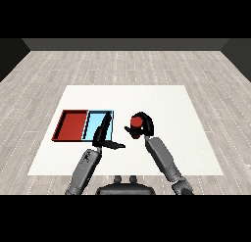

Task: Pick the red can and put it in the red box

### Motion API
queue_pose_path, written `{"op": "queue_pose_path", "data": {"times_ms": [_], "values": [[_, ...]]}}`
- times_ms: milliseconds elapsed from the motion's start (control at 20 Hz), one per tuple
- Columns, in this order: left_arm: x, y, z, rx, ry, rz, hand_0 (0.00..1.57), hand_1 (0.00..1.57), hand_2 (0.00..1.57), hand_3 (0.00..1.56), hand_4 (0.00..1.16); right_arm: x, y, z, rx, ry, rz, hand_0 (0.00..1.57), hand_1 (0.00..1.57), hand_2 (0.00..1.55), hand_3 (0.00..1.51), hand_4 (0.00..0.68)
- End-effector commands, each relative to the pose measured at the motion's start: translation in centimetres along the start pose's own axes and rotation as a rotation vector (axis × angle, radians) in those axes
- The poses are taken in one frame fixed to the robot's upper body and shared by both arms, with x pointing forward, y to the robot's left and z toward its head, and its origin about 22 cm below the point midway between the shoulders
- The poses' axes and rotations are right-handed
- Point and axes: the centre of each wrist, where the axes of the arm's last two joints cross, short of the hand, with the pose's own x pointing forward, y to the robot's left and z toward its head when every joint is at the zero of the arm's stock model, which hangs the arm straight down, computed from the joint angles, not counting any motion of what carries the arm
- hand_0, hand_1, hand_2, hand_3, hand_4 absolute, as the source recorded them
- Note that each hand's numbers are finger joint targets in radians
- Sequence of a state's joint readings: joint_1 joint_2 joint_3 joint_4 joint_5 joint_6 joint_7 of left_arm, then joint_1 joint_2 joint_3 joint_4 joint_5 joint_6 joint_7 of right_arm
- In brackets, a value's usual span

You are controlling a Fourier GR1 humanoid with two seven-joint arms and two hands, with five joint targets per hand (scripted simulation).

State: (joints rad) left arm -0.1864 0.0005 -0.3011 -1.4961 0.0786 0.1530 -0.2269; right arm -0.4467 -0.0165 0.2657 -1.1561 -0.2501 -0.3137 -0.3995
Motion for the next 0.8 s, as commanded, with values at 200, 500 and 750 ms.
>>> {"op": "queue_pose_path", "data": {"times_ms": [200,500,750], "values": [[0.1,-3.7,0.9,-0.066,0.025,0.014,0.00,0.00,0.00,0.00,0.00,2.3,3.1,-0.5,0.076,-0.035,-0.012,1.38,1.38,1.40,1.40,0.626],[-0.9,-3.0,-0.2,-0.060,0.032,-0.002,0.00,0.00,0.00,0.00,0.00,2.6,3.2,1.7,0.085,-0.068,-0.047,1.40,1.40,1.42,1.40,0.618],[-0.9,-2.9,-2.4,-0.058,0.067,-0.052,0.00,0.00,0.00,0.00,0.00,2.4,3.9,0.7,0.121,-0.062,-0.079,1.42,1.42,1.43,1.40,0.629]]}}
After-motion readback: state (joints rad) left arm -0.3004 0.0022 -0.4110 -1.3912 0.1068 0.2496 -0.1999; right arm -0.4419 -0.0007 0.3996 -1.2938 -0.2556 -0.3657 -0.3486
